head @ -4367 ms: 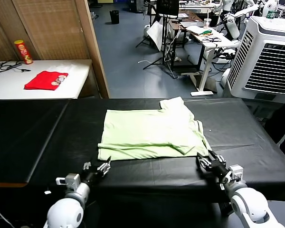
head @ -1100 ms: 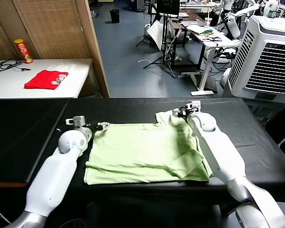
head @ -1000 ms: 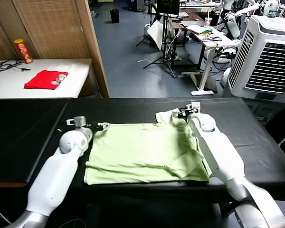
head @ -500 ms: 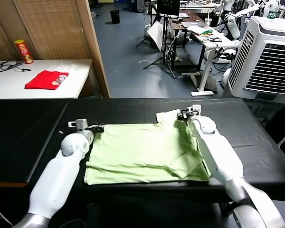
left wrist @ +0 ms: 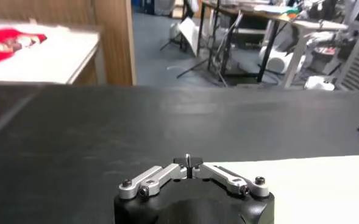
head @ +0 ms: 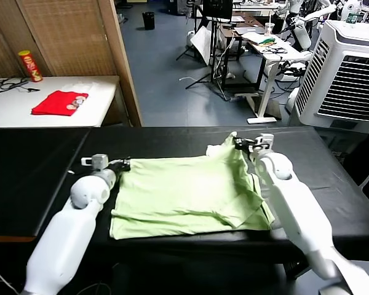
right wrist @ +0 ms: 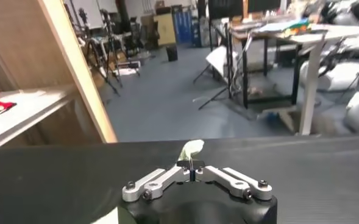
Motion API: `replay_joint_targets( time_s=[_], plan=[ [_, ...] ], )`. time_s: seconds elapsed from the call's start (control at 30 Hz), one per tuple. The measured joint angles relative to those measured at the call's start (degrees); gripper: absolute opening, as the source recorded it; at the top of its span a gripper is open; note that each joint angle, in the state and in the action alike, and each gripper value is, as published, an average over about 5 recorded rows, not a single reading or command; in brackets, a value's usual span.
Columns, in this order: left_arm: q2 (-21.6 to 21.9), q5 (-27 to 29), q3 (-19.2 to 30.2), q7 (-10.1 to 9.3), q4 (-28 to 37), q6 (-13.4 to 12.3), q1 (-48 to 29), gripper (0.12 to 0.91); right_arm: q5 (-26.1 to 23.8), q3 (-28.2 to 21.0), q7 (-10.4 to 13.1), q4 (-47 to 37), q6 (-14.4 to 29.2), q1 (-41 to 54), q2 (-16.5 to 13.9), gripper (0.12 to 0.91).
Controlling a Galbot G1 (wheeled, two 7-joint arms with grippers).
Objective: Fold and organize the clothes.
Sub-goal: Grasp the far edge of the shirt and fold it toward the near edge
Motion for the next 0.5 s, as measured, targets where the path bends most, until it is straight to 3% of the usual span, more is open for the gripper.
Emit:
replay_joint_targets(
  time_s=[0.27, 0.5],
  plan=[
    [3.6, -0.1, -3.7, -1.46, -11.1, 0.1, 9.7, 0.132, 0.0, 2.7, 1.6, 10.5, -3.7, -9.8, -4.3, 0.122],
    [4.1, 4.4, -6.5, -3.05, -19.0, 1.4, 17.7, 0.132, 0.0, 3.4, 3.2, 16.7, -7.6, -16.1, -7.1, 0.122]
  ],
)
